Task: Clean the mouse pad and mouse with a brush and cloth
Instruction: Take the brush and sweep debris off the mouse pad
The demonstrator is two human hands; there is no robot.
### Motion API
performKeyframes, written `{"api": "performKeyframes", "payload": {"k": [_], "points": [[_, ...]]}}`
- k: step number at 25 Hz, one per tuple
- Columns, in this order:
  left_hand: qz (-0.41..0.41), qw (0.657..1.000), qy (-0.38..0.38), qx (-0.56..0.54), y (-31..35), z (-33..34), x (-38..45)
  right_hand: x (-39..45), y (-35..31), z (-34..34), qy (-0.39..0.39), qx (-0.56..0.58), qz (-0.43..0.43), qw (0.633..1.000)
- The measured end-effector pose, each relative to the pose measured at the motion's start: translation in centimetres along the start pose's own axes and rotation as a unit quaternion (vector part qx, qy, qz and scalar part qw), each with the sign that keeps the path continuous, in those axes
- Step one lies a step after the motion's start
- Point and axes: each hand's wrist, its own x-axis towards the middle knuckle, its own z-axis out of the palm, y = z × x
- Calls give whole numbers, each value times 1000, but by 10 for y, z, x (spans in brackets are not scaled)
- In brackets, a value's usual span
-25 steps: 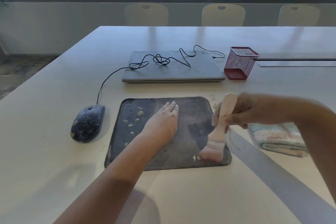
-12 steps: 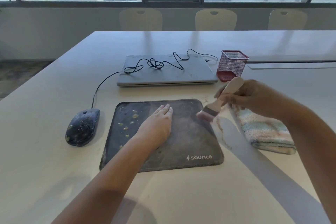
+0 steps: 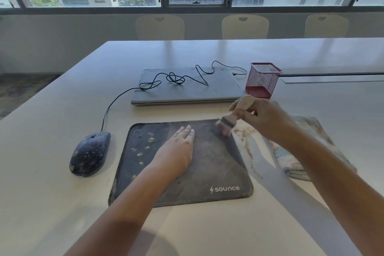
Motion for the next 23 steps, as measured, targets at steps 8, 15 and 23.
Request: {"api": "performKeyframes", "payload": {"k": [8, 15, 23], "points": [[-9, 1000, 1, 10, 1, 1, 1, 25, -12, 23, -15, -18, 7, 1000], [4, 1000, 4, -18, 4, -6, 0, 16, -20, 14, 104, 47, 17, 993], [51, 995, 76, -36, -23, -44, -24, 28, -67, 32, 179, 201, 44, 962]]}}
